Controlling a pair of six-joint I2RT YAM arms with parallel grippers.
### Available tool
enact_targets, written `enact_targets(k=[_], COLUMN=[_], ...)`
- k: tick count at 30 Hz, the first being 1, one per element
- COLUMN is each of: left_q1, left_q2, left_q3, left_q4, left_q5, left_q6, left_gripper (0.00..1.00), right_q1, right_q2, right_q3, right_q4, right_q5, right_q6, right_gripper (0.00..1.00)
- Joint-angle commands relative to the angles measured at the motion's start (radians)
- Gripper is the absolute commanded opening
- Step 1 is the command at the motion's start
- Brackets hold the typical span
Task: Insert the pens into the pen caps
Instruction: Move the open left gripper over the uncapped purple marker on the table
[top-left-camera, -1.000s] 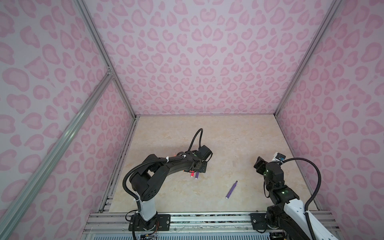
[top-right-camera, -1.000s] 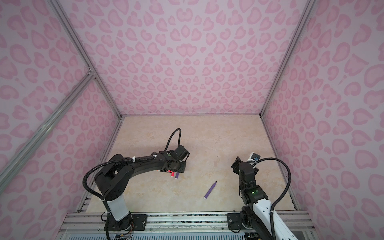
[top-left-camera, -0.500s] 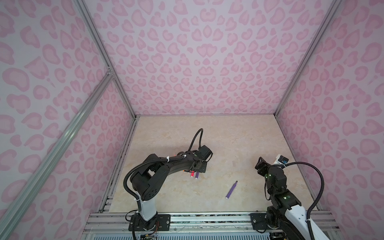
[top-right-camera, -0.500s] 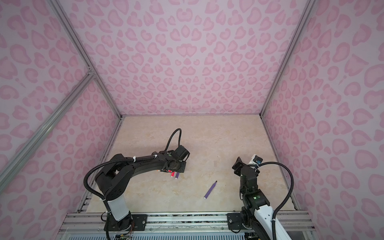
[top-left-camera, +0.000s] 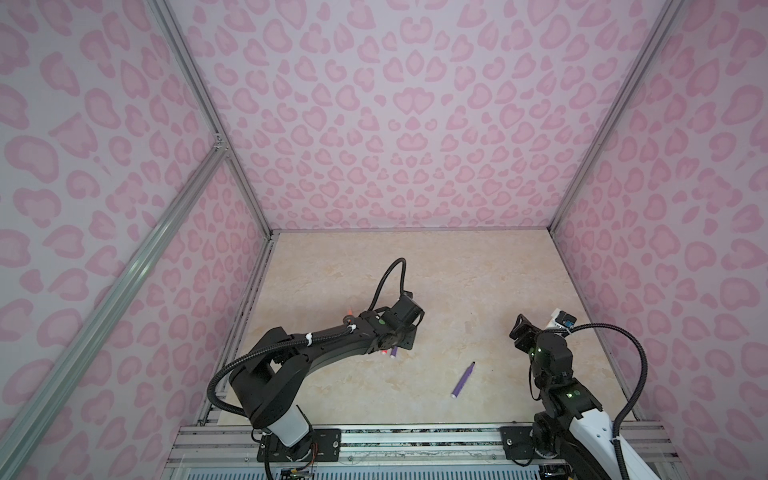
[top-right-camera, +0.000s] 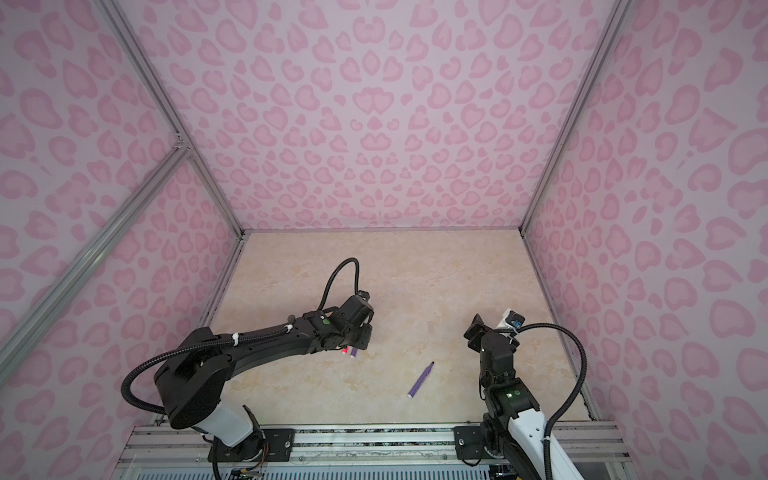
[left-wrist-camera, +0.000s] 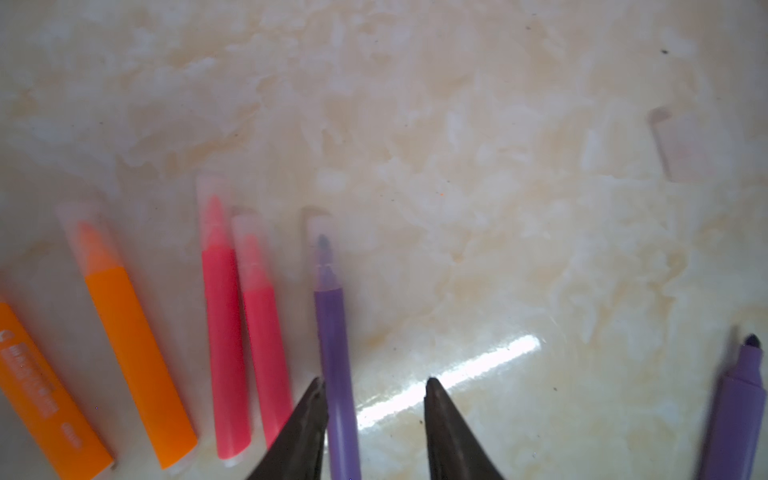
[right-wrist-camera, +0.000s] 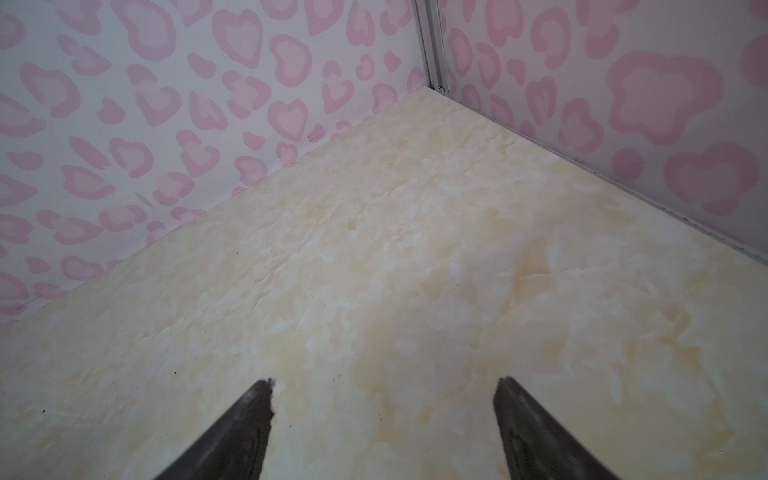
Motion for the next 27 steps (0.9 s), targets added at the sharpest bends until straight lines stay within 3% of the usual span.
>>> enact_targets(k=[1, 8, 12, 27], left_q1=[-0.091, -0.245, -0.307, -0.327], left_q2=[-0.008, 0.122, 0.172, 0.259], left_q3=[0.023, 0.134, 0.191, 0.257], left_q4=[0.044, 0.021, -0.025, -0.055], left_q5=[0.003, 0.156, 0.162, 0.202], left_q6=[0.102, 0.199, 0.225, 0.219], left_gripper=[0.42, 0.41, 0.41, 0.45], right_q1=[-0.001, 0.000, 0.000, 0.000], right_q2=[0.000, 0.009, 0.000, 0.028], right_q3=[-0.005, -0.003, -0.009, -0.004], right_q4=[0.026, 0.025, 0.027, 0.040], right_q5=[0.003, 0.004, 0.008, -0.005], right_q6=[-0.001, 0.003, 0.003, 0.003], right_gripper=[0.85, 0.84, 0.85, 0.85])
